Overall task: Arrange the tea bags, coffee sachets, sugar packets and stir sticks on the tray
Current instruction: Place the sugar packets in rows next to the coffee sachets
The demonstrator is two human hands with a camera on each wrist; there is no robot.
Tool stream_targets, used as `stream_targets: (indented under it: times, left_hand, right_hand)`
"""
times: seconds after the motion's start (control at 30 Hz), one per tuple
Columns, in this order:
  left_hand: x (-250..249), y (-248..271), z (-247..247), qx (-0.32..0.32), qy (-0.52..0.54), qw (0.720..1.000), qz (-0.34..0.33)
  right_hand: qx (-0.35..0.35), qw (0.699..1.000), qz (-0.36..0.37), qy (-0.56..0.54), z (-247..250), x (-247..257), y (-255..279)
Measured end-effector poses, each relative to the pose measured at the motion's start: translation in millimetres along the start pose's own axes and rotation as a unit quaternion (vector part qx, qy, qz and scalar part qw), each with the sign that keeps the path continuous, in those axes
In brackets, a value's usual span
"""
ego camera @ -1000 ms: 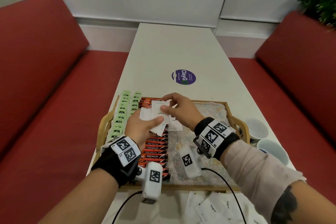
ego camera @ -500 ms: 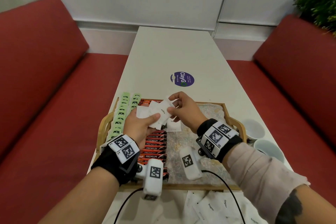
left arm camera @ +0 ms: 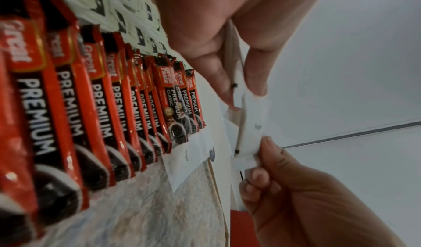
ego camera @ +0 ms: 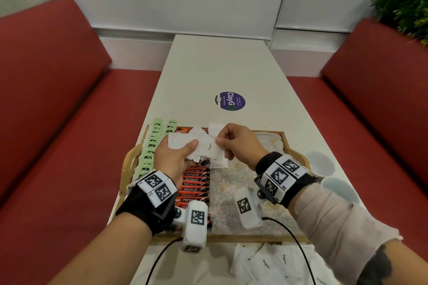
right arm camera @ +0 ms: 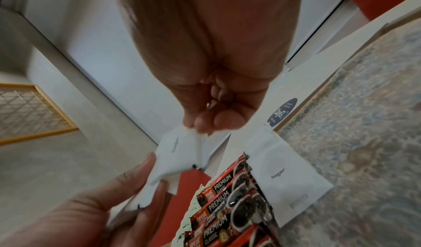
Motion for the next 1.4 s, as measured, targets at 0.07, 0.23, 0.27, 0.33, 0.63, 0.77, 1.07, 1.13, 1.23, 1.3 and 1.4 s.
stream_targets:
  times: [0.07,0.23,0.27,0.33,0.63,0.77,1.07,1.13,1.23,1.3,1.4]
  left_hand:
    - [0,-2,1,-0.023,0.0,1.0,-0.005]
    - [0,-7,8,-0.059,-0.004,0.998,-0.012]
    - [0,-7,8,-0.058,-0.008,0.998,-0.012]
    - [1,-8,10,-0.057,-0.015,0.998,-0.013]
    - [1,-8,7,-0.049,0.0,0.999,-0.01]
    - [0,-8,6,-0.048,0.0,0.999,-0.009]
    - [-1,-8,9,-0.052,-0.008,0.999,-0.009]
    - [0,-8,9,-0.049,-0.012,0.999,-0.007]
    - [1,-8,8,-0.047,-0.008,0.999,-0.002]
    - [2,-8,7,-0.048,-0.009,0.999,-0.001]
    - [3,-8,7,-0.048,-0.006,0.999,0.006]
  right_hand:
    - [0.008,0.999,-0.027,-0.021,1,-4,0]
    - [-0.029,0.988,-0.116,-0.097,5,-25,3]
    - [-0.042,0.985,-0.134,-0.098,5,-30,4]
    - [-0.066,0.979,-0.166,-0.095,4,-42,5]
    - [-0.112,0.963,-0.234,-0.077,-9,-63,-1]
    - [-0.103,0.96,-0.255,-0.049,-14,-59,-3]
    - [-0.042,0.946,-0.239,0.216,-12,-59,-10]
    - [-0.039,0.942,-0.241,0.231,-11,-61,-12]
    - [-0.031,0.936,-0.241,0.253,-10,-61,-15]
    - [-0.021,0.932,-0.243,0.268,-9,-62,-17]
    - [-0.008,0.924,-0.248,0.29,-9,-62,-19]
Point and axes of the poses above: each hand's wrist, its own y-axis away from the middle knuckle, its own z-axis out of the back of the hand, x = y × z, the point moved 2 cm from there along -y, towards the middle knuckle, and after that the axes turned 10 degrees about -y, right-handed, at the moved point
